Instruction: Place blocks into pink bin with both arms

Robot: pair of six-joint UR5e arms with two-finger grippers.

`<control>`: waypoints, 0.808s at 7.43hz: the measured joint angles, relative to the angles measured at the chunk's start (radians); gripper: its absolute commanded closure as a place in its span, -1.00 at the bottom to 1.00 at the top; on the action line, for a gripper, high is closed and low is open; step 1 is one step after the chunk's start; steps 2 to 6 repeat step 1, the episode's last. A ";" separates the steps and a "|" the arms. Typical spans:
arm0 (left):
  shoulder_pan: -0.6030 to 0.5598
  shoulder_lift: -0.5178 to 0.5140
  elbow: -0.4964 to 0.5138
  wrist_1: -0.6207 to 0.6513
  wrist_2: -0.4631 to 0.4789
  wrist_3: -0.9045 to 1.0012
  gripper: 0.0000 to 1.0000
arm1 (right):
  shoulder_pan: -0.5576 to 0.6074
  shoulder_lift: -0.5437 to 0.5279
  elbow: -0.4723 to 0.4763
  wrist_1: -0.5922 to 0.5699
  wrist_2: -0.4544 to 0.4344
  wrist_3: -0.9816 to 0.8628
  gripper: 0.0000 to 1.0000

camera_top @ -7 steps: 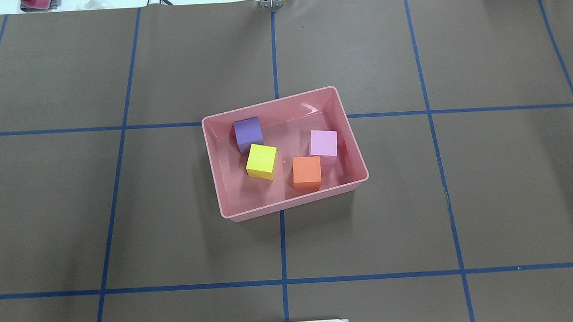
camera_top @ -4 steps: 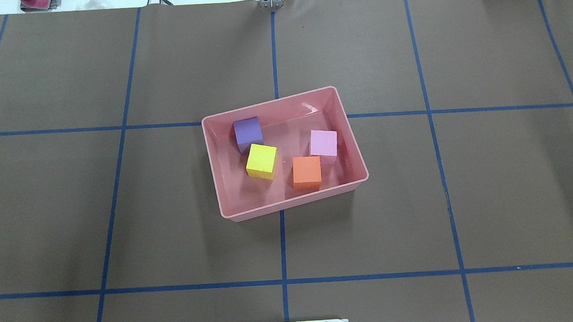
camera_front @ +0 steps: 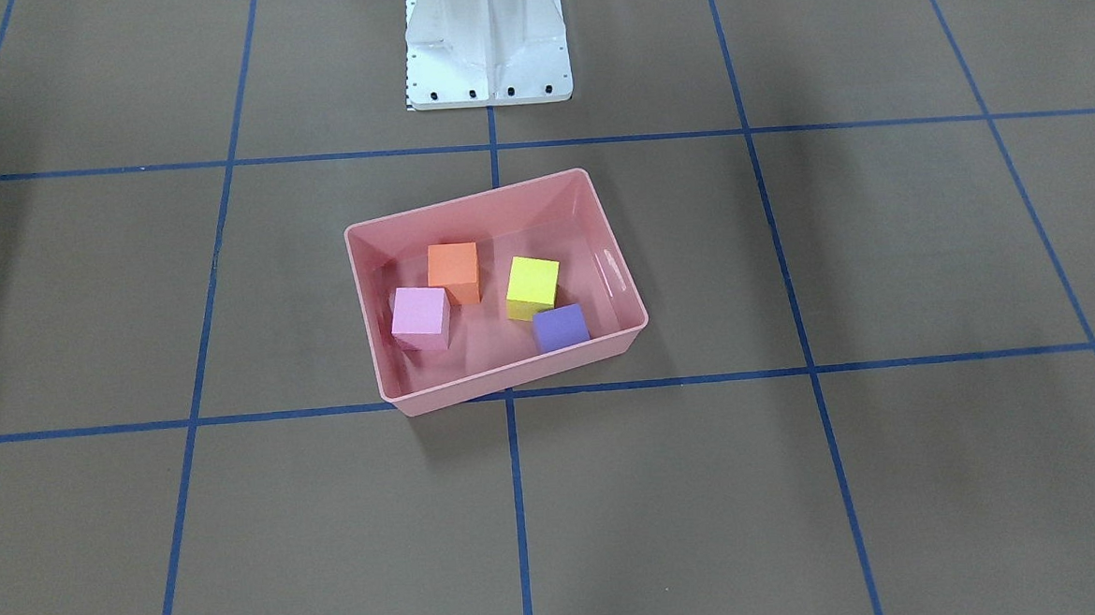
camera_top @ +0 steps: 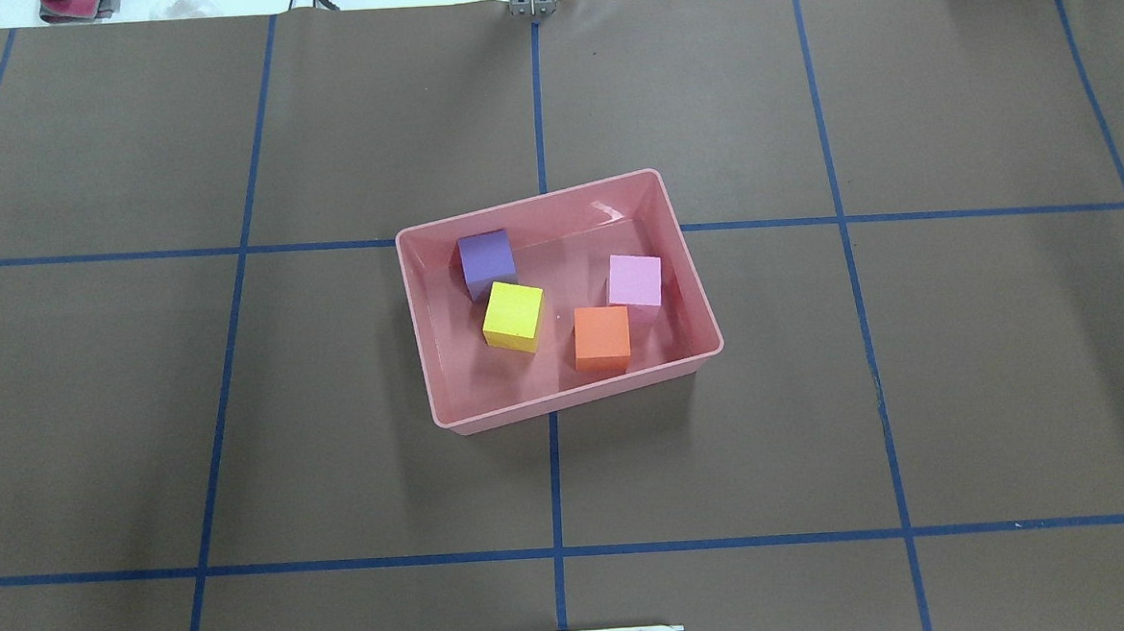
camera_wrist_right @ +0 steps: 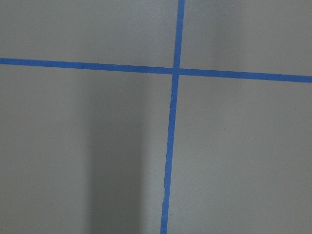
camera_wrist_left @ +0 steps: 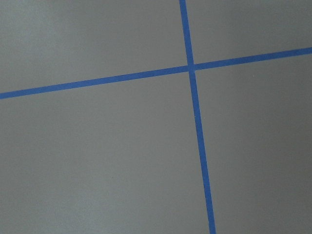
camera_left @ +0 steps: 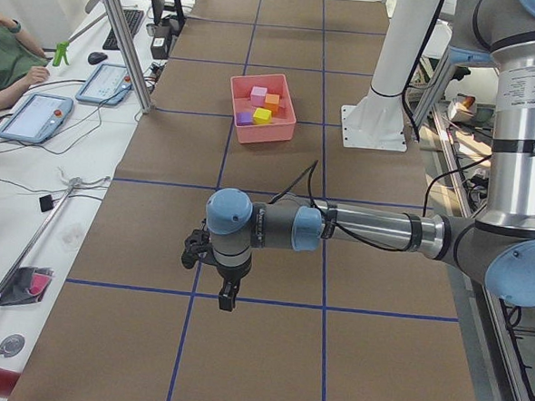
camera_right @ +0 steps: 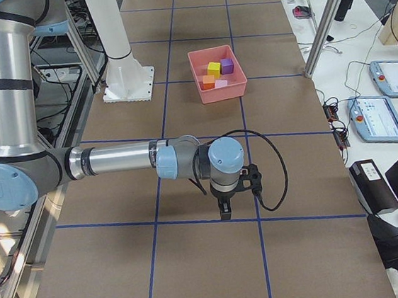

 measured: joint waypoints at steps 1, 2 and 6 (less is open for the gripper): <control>0.000 0.000 0.002 0.000 0.000 0.000 -1.00 | 0.000 0.000 0.000 0.000 0.000 0.000 -1.00; 0.000 0.000 0.002 0.000 0.000 0.000 -1.00 | 0.000 0.000 0.000 0.000 0.000 0.000 -1.00; 0.000 0.000 0.002 0.000 0.000 0.000 -1.00 | 0.000 0.000 0.000 0.000 0.000 0.000 -1.00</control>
